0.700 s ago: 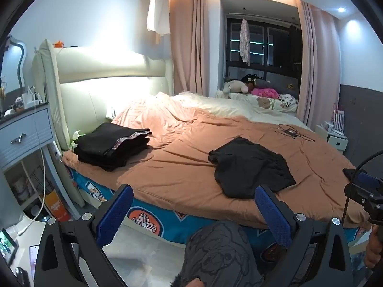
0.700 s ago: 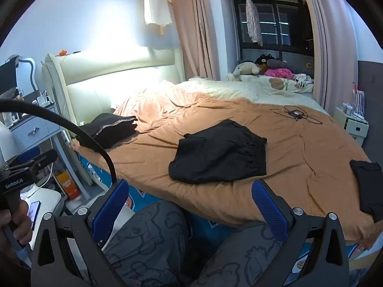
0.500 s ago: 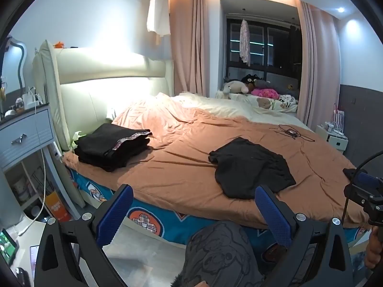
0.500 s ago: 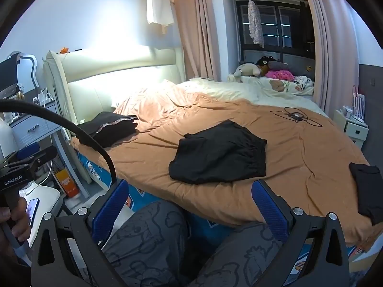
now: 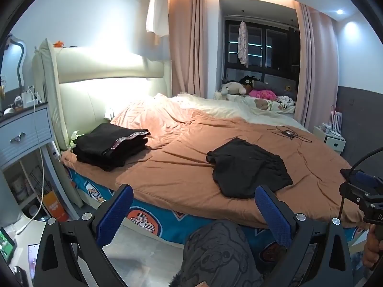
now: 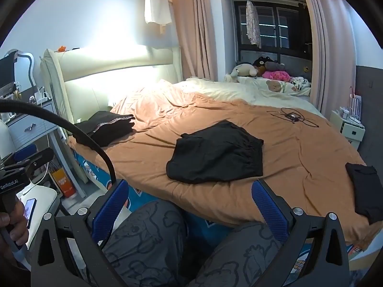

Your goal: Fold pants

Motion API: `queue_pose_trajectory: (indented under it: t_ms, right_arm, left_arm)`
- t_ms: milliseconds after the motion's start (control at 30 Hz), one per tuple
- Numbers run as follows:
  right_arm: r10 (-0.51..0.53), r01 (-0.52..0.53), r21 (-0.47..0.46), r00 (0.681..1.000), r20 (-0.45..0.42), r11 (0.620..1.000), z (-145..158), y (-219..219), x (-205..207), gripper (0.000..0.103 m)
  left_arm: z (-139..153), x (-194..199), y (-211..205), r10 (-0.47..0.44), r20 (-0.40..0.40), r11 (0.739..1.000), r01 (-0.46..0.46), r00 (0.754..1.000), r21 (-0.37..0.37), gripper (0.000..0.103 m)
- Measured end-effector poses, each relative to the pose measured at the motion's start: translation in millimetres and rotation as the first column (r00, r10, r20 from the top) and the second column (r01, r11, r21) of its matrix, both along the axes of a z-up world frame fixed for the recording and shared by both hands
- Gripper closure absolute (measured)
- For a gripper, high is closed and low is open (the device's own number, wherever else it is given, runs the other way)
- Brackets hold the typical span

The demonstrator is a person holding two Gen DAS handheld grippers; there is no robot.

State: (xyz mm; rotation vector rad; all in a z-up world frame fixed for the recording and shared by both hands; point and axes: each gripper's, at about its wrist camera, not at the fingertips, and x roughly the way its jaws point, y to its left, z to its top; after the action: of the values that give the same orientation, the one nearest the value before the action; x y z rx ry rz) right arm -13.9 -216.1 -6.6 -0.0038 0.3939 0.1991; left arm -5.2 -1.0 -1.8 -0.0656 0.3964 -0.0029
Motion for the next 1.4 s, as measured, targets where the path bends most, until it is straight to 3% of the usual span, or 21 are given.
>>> queue_pose_trajectory:
  t_ms: [1400]
  right_arm:
    - [0.018, -0.018, 0.004, 1.000, 0.001, 1.000, 0, 4, -11, 0.000]
  left_arm:
    - [-6, -9, 9, -0.013, 0.005, 1.000, 0.014, 1.000, -0.014, 0.000]
